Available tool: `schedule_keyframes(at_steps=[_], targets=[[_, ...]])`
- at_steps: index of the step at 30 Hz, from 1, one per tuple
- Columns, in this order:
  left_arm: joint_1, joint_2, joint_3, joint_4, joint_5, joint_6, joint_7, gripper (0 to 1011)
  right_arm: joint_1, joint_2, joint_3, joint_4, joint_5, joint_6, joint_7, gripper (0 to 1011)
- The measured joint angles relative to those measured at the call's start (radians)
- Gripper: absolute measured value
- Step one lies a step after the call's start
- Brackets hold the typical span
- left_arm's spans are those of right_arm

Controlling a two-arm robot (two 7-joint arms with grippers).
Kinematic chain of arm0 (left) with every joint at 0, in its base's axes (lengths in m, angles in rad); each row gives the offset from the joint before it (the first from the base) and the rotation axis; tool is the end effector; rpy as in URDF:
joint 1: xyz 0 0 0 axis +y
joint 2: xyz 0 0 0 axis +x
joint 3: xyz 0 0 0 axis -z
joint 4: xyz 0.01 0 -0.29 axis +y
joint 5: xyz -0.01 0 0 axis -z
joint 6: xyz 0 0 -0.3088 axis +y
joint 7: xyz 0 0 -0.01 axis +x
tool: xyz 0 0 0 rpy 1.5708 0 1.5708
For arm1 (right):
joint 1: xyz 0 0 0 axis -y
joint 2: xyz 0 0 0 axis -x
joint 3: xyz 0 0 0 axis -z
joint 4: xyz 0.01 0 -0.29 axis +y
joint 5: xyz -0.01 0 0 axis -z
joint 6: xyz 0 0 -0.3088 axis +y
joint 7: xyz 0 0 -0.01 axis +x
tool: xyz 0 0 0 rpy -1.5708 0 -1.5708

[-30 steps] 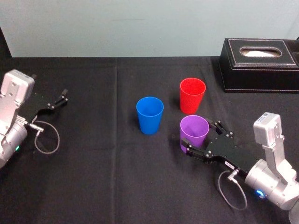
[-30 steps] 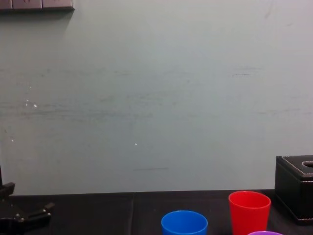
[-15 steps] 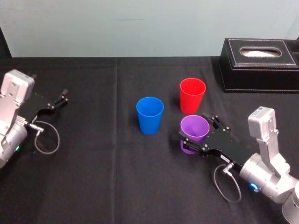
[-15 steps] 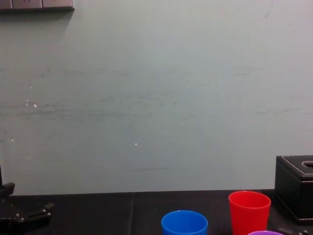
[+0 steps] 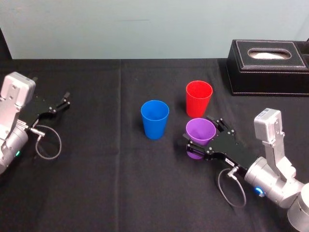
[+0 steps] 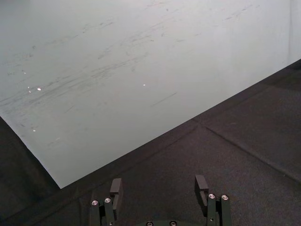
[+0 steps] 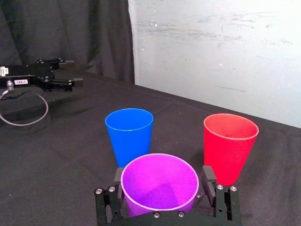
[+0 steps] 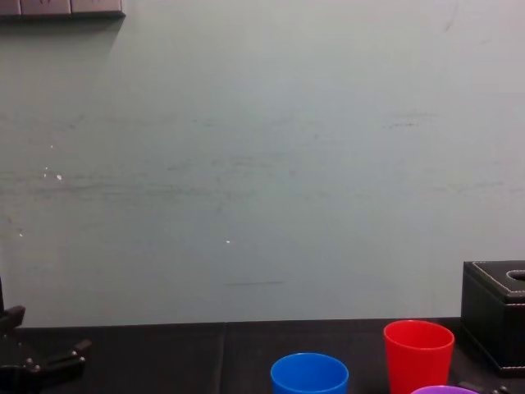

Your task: Stack the three plastic cups sequentially using one hand.

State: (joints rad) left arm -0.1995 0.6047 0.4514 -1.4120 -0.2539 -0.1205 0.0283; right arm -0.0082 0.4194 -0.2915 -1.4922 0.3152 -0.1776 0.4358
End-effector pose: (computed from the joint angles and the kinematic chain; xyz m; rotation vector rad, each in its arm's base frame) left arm 0.3581 0.0827 -0.3023 0.3045 -0.2850 1.2480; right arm 0.3106 -0.0463 -0.3359 -0.0847 -0.0428 -0.8809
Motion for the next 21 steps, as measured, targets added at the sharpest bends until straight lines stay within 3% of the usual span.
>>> schedule_keyframes(at_steps=[21], targets=[[0.0, 0.0, 0.0, 0.0, 0.0, 0.0, 0.0, 1005, 0.002, -0.004, 0.004, 0.009, 0.006, -0.003, 0.012, 984]])
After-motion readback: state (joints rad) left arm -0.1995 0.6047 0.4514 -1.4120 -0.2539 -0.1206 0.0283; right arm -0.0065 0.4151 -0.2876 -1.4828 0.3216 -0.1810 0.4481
